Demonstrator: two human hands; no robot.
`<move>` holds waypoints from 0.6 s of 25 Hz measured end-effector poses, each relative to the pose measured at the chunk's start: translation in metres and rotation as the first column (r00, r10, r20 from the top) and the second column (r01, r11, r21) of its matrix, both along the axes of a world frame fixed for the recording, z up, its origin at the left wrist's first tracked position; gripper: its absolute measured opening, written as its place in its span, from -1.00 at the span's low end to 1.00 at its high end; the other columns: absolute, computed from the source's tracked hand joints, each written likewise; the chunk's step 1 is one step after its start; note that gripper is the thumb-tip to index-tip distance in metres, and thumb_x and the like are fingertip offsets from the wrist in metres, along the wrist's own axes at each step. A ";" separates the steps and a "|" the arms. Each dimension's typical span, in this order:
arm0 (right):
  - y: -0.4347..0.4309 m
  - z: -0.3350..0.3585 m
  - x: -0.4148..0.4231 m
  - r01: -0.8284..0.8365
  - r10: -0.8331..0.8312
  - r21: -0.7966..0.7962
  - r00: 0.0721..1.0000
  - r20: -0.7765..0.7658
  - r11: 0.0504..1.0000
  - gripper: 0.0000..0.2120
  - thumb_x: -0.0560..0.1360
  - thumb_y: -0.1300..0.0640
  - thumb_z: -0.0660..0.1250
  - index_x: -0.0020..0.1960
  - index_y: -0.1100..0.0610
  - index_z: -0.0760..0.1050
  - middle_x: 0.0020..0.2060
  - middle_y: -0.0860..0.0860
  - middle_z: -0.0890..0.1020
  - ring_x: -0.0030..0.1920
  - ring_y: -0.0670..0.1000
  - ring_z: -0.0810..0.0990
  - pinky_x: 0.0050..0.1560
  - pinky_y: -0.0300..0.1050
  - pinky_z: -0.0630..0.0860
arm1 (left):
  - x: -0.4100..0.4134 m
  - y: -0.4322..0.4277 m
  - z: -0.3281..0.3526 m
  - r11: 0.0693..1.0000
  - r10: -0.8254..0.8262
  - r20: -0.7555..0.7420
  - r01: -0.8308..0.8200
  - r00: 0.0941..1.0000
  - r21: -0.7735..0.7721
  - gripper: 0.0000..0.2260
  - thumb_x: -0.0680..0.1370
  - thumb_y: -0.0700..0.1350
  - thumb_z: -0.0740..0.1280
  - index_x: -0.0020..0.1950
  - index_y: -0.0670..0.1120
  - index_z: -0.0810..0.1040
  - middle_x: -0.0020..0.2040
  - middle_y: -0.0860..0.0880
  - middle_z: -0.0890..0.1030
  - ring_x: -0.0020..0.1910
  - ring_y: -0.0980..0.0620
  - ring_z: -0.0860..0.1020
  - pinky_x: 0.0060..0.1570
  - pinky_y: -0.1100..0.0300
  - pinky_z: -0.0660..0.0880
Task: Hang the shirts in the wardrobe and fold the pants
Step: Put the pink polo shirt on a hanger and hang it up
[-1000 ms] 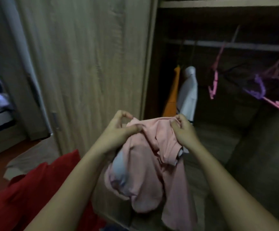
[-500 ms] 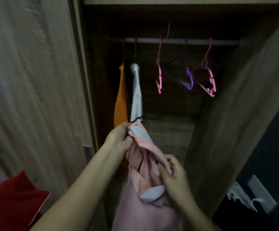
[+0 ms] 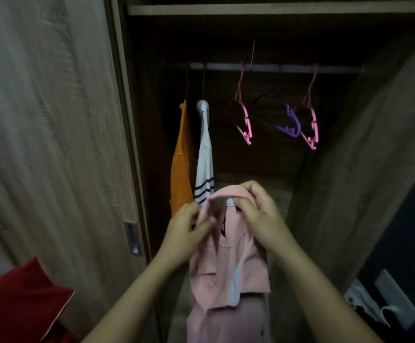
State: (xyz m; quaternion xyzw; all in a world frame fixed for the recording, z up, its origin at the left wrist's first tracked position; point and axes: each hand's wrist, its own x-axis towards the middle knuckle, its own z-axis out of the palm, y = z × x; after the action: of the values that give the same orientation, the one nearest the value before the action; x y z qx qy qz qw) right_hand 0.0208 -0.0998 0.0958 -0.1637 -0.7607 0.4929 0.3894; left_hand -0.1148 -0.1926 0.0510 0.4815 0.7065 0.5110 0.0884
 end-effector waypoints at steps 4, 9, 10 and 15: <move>0.034 -0.027 0.016 0.241 -0.345 0.369 0.905 0.249 0.898 -0.74 0.43 0.17 0.39 -0.37 0.07 0.37 -0.37 -0.03 0.40 -0.34 -0.06 0.41 -0.33 -0.34 0.30 | -0.017 0.000 0.023 0.947 0.209 0.116 -0.231 0.971 0.222 -0.81 0.50 -0.21 0.31 -0.27 -0.06 0.37 -0.36 0.03 0.43 -0.48 0.27 0.38 -0.48 0.40 0.33; 0.057 -0.073 0.039 0.203 -0.243 0.133 0.828 0.506 0.970 -0.68 0.39 0.13 0.44 -0.44 0.12 0.38 -0.53 -0.04 0.39 -0.46 -0.15 0.36 -0.40 -0.15 0.26 | -0.039 0.002 0.014 0.932 0.358 -0.279 -0.359 0.891 0.049 -0.74 0.45 -0.14 0.36 -0.35 -0.07 0.32 -0.39 0.00 0.38 -0.41 0.09 0.34 -0.44 0.24 0.22; 0.057 -0.072 0.041 0.187 -0.207 0.089 0.856 0.474 0.978 -0.66 0.39 0.13 0.45 -0.44 0.11 0.35 -0.53 -0.04 0.36 -0.47 -0.18 0.31 -0.41 -0.17 0.23 | -0.042 0.002 0.007 0.934 0.335 -0.272 -0.355 0.902 -0.028 -0.71 0.46 -0.13 0.36 -0.38 -0.04 0.30 -0.42 0.01 0.38 -0.41 0.05 0.35 -0.44 0.22 0.22; 0.053 -0.054 0.038 0.294 -0.285 -0.005 0.932 0.224 0.956 -0.64 0.39 0.14 0.45 -0.44 0.07 0.32 -0.52 -0.03 0.35 -0.43 -0.11 0.32 -0.40 -0.18 0.23 | -0.041 0.011 -0.020 0.956 0.251 0.150 -0.221 0.956 -0.192 -0.90 0.49 -0.17 0.32 -0.17 -0.02 0.44 -0.27 -0.03 0.54 -0.33 0.02 0.52 -0.37 0.19 0.44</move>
State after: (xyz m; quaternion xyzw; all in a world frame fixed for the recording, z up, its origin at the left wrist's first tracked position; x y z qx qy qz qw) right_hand 0.0589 -0.0471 0.0422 -0.3350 -0.7572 0.4232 0.3678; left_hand -0.1559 -0.1813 0.0305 0.3377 0.7905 0.4944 0.1287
